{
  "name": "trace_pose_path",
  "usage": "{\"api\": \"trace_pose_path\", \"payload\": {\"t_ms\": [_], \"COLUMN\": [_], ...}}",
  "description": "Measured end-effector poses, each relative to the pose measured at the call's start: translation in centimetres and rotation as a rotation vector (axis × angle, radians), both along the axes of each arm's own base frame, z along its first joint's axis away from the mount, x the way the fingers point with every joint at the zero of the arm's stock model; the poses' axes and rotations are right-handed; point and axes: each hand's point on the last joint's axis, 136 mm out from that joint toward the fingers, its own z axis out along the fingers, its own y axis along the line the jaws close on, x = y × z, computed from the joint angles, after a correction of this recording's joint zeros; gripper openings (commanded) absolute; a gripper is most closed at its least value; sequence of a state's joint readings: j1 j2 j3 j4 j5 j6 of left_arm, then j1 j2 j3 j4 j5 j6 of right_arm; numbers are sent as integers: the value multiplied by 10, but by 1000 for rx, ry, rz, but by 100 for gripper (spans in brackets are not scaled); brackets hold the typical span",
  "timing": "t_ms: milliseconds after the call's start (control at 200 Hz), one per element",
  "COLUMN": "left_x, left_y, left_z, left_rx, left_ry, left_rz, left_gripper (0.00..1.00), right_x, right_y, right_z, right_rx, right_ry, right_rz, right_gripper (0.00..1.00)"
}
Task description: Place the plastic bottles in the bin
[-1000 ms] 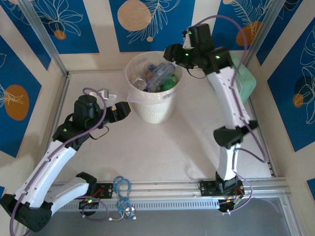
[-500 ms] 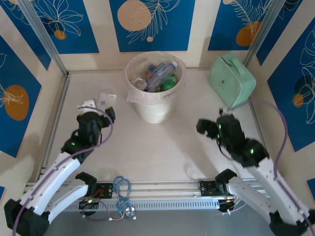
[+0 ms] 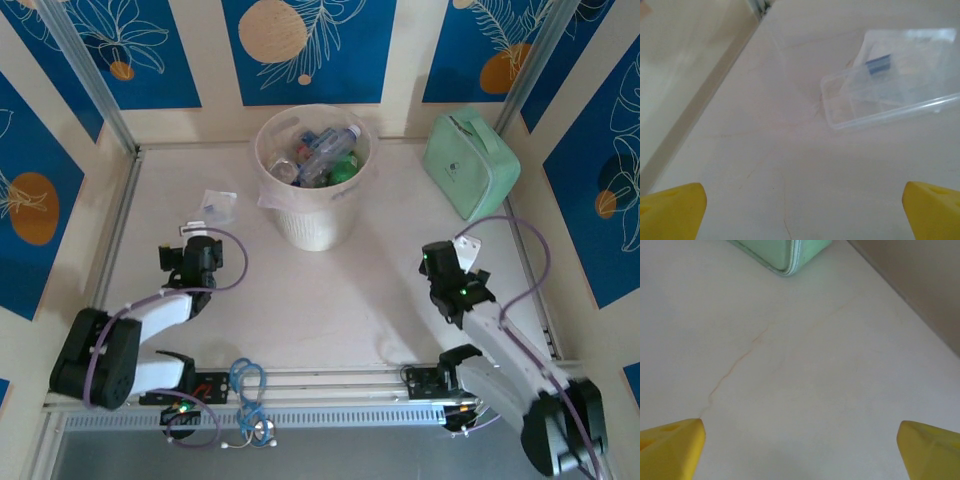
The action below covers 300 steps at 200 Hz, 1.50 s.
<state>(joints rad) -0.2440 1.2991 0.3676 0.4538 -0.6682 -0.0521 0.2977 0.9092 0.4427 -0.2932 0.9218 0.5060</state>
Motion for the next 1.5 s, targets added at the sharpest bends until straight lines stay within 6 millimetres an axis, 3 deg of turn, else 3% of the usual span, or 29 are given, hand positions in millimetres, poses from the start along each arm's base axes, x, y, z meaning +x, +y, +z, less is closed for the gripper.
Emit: {"api": "trace_pose_path", "payload": {"t_ms": [90,185,270,440,540,625,695,820,1501], "left_x": [11,25,36,49,50,52,54,55,55], "left_y": [5,10,8,-16,-20,-23,-23,-24,-41], "left_z": [-7,-8,-12,-18,-15,-9,-5,-3,-5], "left_rx": [-11,-49,-88,-154,-169,-175,-176,-177,-188], "left_ry": [-7,-37,-54,-91,-115,-142,-160,-173,-154], "left_rz": [-6,-18,-57,-215,-243,-260,-263,-269,-370], "left_gripper": [100,100,100,100,100,100,100,100,100], "right_x": [23,33,43,68,92,112,121,128,129], "right_y": [2,0,-4,-21,-2,37,53,47,52], "right_z": [-19,-37,-35,-26,-34,-44,-36,-26,-26], "right_rx": [-38,-5,74,184,223,208,223,200,198], "right_ry": [-11,-11,-117,-272,-278,-232,-252,-280,-267], "right_rz": [75,142,182,202,305,455,526,518,549], "right_gripper": [99,99,99,99,99,99,99,99,99]}}
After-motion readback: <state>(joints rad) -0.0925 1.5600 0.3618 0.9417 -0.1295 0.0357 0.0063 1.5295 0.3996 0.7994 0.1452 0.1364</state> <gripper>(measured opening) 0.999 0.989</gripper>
